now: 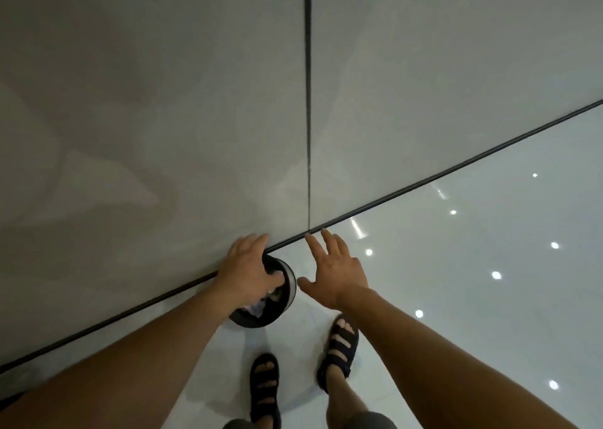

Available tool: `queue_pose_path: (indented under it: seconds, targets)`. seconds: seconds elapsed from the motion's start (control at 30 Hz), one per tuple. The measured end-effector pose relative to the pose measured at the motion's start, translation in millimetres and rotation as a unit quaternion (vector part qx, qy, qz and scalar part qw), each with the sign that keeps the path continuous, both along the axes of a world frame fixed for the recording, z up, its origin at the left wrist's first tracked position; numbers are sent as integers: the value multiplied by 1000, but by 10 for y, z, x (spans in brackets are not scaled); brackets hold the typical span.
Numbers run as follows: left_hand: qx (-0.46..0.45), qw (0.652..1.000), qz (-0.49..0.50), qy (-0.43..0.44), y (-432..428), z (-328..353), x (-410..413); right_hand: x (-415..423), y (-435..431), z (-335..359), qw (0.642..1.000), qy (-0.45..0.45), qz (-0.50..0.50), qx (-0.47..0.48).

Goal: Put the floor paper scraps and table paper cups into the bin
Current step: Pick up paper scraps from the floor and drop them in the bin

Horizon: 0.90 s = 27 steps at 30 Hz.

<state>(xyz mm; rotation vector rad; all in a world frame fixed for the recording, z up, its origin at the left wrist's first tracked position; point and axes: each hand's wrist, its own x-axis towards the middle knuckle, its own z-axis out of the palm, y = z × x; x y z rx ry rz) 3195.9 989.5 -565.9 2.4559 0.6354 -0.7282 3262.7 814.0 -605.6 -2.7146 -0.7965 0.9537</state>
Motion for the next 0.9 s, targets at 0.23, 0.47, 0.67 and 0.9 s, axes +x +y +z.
queue_pose_path:
  seconds: [0.23, 0.47, 0.67, 0.9]
  targets:
    - [27, 992, -116, -31, -606, 1137, 173, -221, -692, 1289, 993, -44, -99, -46]
    - [9, 970, -237, -56, -1093, 2033, -115, -1013, -1514, 2260, 966, -76, -240, -55]
    - [10, 932, -353, -88, -1943, 2562, -121, -1476, -2314, 2631, 931, -96, -347, -57]
    - [15, 889, -437, -139, -3487, 2889, -28, -1705, -3614, 2737, 893, -100, -434, -54]
